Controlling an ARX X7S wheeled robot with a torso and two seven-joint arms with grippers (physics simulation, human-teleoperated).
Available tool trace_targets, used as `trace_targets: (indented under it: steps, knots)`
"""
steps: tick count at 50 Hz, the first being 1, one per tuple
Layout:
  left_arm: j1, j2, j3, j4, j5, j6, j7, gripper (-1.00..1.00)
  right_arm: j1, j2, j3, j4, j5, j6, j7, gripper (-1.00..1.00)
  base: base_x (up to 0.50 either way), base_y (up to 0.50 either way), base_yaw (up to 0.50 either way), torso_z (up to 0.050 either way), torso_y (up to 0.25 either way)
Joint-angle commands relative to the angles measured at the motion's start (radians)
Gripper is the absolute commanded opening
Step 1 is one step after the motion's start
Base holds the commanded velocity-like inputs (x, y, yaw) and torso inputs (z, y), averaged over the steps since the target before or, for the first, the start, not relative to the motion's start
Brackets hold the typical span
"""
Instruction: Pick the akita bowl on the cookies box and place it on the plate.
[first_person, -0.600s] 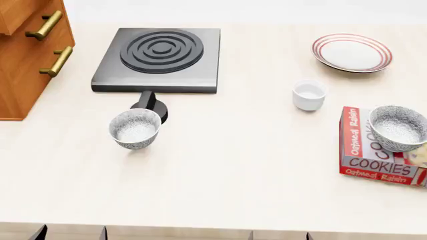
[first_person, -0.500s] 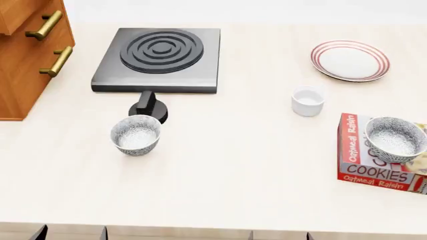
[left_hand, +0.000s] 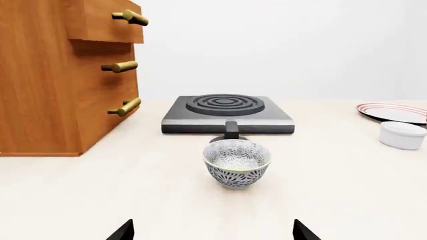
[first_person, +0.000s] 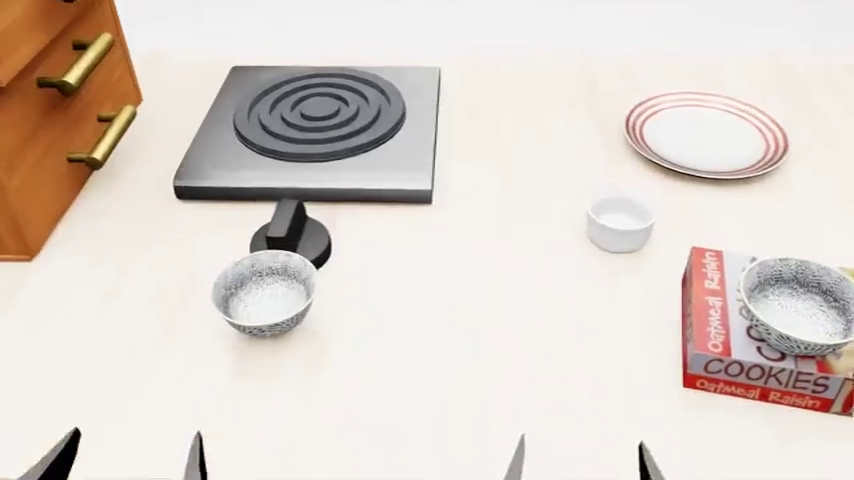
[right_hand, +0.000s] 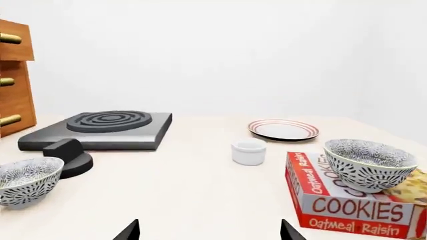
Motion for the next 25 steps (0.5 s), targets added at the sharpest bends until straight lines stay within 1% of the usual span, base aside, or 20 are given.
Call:
trace_targets:
  steps: [1, 3, 4, 7, 8, 12, 15, 21, 25]
  knots:
    - [-0.007, -0.049, 0.006, 0.238, -0.006, -0.082, -0.029, 1.0, 0.0, 0.032, 0.013, -0.27, 0.014, 0.118, 0.054, 1.0, 0.5, 0.0, 0.0, 0.0, 0.0]
    - [-0.005, -0.059, 0.014, 0.271, 0.018, -0.069, -0.038, 1.0, 0.002, 0.038, 0.014, -0.314, 0.02, 0.137, 0.056, 1.0, 0.5, 0.0, 0.0, 0.0, 0.0]
    - [-0.008, -0.064, 0.006, 0.326, -0.008, -0.115, -0.031, 1.0, 0.006, 0.043, 0.019, -0.368, 0.024, 0.166, 0.06, 1.0, 0.5, 0.0, 0.0, 0.0, 0.0]
    - [-0.016, -0.067, -0.011, 0.394, -0.048, -0.182, -0.034, 1.0, 0.011, 0.054, 0.027, -0.446, 0.046, 0.223, 0.063, 1.0, 0.5, 0.0, 0.0, 0.0, 0.0]
    - [-0.023, -0.07, -0.024, 0.434, -0.08, -0.225, -0.033, 1.0, 0.016, 0.059, 0.036, -0.493, 0.066, 0.26, 0.063, 1.0, 0.5, 0.0, 0.0, 0.0, 0.0]
    - [-0.035, -0.079, -0.046, 0.511, -0.114, -0.273, -0.043, 1.0, 0.025, 0.073, 0.043, -0.554, 0.077, 0.304, 0.07, 1.0, 0.5, 0.0, 0.0, 0.0, 0.0]
    - [-0.036, -0.081, -0.052, 0.528, -0.127, -0.278, -0.046, 1.0, 0.025, 0.078, 0.048, -0.571, 0.086, 0.312, 0.073, 1.0, 0.5, 0.0, 0.0, 0.0, 0.0]
    - [-0.037, -0.082, -0.05, 0.506, -0.127, -0.259, -0.052, 1.0, 0.008, 0.089, 0.049, -0.567, 0.084, 0.268, 0.074, 1.0, 0.5, 0.0, 0.0, 0.0, 0.0]
    - [-0.036, -0.085, -0.05, 0.508, -0.129, -0.261, -0.057, 1.0, 0.009, 0.096, 0.05, -0.582, 0.091, 0.278, 0.077, 1.0, 0.5, 0.0, 0.0, 0.0, 0.0]
